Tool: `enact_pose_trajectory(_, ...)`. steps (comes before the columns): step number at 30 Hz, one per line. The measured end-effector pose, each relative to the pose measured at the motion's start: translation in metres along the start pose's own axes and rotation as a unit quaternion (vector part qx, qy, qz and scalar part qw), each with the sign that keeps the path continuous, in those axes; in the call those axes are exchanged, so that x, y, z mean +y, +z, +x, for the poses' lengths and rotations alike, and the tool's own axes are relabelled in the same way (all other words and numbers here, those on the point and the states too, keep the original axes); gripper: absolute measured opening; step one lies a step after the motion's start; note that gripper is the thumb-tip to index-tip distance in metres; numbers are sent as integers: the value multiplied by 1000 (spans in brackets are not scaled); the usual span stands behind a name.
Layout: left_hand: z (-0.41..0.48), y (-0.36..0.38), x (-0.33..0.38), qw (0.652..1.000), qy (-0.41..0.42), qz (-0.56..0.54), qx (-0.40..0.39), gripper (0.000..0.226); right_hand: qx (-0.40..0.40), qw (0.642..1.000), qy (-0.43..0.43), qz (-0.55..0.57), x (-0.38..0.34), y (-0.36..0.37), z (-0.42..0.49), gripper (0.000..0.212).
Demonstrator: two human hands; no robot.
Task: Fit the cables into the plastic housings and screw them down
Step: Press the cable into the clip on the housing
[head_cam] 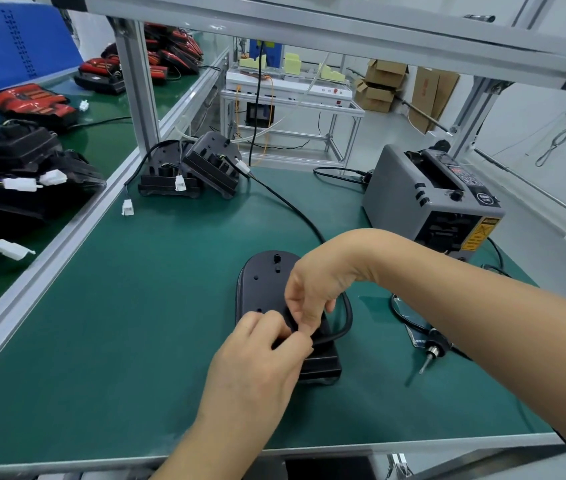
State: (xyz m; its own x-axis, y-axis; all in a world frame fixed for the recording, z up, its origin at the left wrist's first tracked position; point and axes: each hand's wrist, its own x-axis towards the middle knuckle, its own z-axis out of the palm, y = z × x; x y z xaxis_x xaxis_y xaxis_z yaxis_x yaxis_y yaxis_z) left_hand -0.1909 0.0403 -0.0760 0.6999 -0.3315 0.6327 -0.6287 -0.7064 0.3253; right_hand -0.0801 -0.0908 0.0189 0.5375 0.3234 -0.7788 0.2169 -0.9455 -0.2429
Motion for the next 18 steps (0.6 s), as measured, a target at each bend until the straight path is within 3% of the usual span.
enact_pose_trajectory(5, -4, 2, -4, 998, 47, 49, -3, 27, 2, 1000, -16, -2, 1, 1, -4, 13)
enact_pose_trajectory(18, -5, 6, -9, 995, 72, 58, 27, 19, 22, 998, -46, 29, 7, 7, -13, 9)
